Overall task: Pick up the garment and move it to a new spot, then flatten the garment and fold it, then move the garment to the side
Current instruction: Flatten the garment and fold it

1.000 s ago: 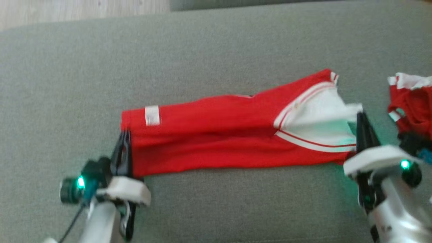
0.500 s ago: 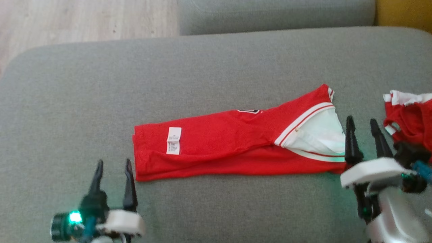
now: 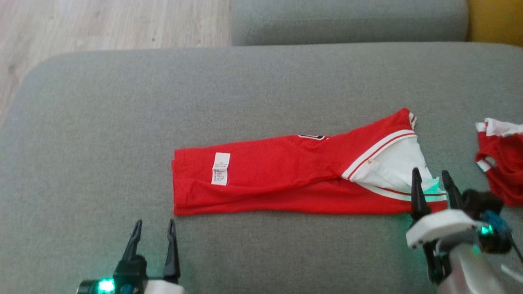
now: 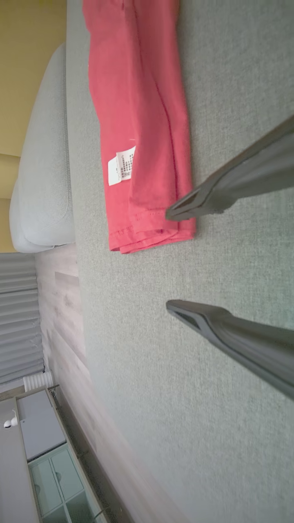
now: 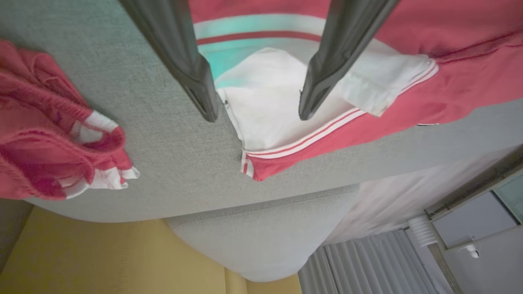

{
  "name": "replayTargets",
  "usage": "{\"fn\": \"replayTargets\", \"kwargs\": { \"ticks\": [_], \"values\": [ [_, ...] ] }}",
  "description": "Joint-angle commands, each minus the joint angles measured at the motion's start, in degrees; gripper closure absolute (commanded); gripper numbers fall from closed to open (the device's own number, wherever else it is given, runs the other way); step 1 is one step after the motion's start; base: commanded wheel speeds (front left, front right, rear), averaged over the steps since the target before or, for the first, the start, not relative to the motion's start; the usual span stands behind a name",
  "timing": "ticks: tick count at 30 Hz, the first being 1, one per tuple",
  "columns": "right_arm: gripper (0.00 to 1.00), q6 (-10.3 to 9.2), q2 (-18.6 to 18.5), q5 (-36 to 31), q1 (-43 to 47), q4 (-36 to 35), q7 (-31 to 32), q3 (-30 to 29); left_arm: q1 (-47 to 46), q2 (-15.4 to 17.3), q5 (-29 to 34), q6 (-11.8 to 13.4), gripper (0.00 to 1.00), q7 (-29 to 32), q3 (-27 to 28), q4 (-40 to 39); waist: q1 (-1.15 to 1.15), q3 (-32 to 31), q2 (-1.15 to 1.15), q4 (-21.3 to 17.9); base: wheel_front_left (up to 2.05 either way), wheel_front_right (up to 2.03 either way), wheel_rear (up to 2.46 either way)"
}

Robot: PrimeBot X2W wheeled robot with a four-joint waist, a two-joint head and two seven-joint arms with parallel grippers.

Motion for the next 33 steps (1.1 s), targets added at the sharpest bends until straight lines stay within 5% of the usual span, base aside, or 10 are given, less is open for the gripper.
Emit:
{"fn": "replayTargets", "kwargs": {
  "ticks": [1,11,19,21,33],
  "values": [
    [0.0,-0.04,-0.5,-1.3,-5.1,0.2,-0.6,0.9,-3.5,0.2,-0.8,-0.3,0.0,-0.3,0.9,-1.1,0.0,1.5,0.0,0.8,0.0,0.0,0.0],
    [0.0,-0.04,-4.2,-9.0,-15.2,17.1,4.6,-6.5,-6.4,0.2,-3.2,-0.4,0.0,-0.3,-2.5,1.4,0.0,5.7,0.0,4.1,0.0,0.0,0.0],
    [0.0,-0.04,-2.8,-5.4,-16.3,24.9,5.8,-2.7,-6.7,0.2,-3.4,-0.4,0.0,-0.3,-1.7,1.9,0.0,6.2,0.0,4.2,0.0,0.0,0.0],
    [1.0,-0.04,-2.5,-3.3,-16.2,26.1,5.7,-0.7,-6.7,0.2,-3.3,-0.5,0.0,-0.3,-1.7,1.8,0.0,6.0,0.0,3.7,0.0,0.0,0.0],
    [1.0,-0.04,-8.2,4.3,-16.1,18.7,-0.6,0.7,-6.3,0.2,-3.7,-0.9,0.0,-0.3,-2.4,1.6,0.0,3.0,0.0,1.8,0.0,0.0,0.0]
  ]
}}
